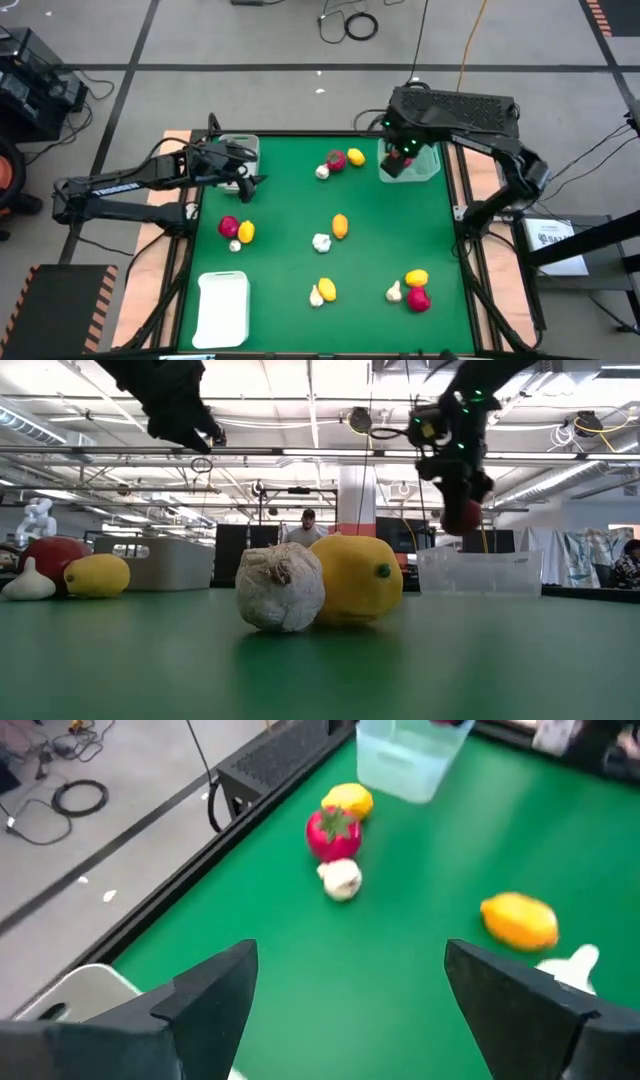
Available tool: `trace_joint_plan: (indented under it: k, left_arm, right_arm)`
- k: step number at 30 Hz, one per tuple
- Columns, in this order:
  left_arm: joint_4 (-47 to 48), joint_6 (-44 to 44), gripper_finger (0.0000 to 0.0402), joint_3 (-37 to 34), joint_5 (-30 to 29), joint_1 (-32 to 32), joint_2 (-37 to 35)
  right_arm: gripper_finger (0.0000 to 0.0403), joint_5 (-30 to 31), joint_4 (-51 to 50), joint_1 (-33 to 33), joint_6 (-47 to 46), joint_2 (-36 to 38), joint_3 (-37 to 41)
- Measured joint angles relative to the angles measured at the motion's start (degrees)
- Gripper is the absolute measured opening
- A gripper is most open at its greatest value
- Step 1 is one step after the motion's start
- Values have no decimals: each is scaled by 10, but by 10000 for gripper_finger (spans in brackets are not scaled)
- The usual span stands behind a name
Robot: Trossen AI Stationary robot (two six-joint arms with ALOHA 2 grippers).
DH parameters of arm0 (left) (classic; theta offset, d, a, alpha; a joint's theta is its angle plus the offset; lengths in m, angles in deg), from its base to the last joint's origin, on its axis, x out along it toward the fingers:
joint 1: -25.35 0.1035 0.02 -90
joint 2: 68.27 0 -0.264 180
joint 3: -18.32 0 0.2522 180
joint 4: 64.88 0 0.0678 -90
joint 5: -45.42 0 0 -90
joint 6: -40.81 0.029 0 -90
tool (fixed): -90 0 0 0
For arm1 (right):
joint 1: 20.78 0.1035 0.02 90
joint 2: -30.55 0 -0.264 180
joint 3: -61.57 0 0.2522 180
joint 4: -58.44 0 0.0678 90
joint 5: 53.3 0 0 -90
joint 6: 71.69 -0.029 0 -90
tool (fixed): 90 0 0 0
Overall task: Sort produce into baskets
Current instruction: Put the tomato into the transparent bin
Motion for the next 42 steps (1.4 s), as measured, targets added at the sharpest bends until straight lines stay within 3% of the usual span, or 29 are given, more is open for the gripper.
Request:
trace_joint_plan:
  k: [13, 17, 23, 30, 42]
  left_arm:
    - [-113, -162, 329, 0, -43, 11, 81]
    - [-113, -261, 329, 0, -33, 9, 105]
    - [-114, -340, 329, 0, 0, 9, 121]
    - [-130, -347, 329, 0, 21, 8, 120]
    - [-108, -270, 329, 0, 76, 9, 120]
  right_arm:
    - [317, 29, 112, -34, 74, 11, 77]
    - [318, 29, 126, -37, 119, 1, 77]
    - [318, 29, 133, -37, 163, -4, 77]
    - [321, 29, 152, -37, 176, -4, 77]
    - [395, 31, 152, -37, 144, -8, 74]
